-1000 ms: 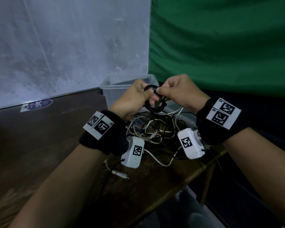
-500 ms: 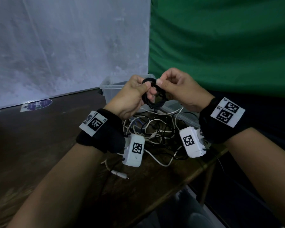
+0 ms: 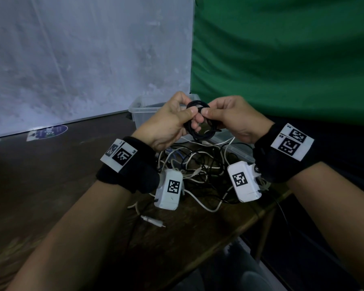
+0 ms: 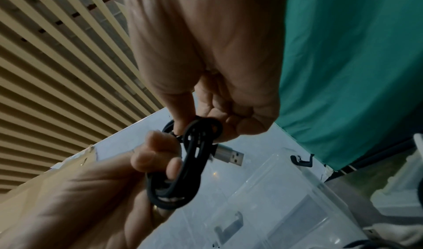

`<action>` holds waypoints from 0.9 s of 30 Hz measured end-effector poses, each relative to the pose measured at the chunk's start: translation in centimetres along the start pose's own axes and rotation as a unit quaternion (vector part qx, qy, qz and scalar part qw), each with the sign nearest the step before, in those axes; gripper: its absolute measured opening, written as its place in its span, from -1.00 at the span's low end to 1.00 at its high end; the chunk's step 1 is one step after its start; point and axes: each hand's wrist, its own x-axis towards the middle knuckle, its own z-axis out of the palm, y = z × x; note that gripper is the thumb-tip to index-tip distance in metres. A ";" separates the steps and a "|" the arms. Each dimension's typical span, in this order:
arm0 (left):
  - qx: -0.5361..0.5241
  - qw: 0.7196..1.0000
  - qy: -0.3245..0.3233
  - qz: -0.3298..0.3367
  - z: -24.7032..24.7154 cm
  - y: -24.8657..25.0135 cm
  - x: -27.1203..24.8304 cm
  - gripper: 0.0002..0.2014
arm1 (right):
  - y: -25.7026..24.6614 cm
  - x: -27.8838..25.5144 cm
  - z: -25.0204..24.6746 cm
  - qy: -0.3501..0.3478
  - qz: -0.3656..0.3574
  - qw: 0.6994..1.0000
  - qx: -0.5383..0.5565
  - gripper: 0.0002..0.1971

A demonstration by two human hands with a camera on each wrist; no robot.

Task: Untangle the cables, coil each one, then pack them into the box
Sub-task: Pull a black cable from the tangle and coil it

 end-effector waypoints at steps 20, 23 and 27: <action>-0.144 0.978 0.117 -0.096 -0.5 0.5 0.5 -0.82 | -0.7 -0.4 2.4 -0.006 0.046 0.996 0.077 -0.75; -0.114 0.982 0.120 -0.095 -0.7 0.2 0.6 -0.76 | -0.9 -0.7 2.0 -0.037 0.040 0.995 0.086 -0.77; -0.080 0.979 0.145 -0.120 -1.1 -0.8 1.0 -0.72 | -1.3 -1.0 1.8 -0.048 0.040 0.994 0.093 -0.77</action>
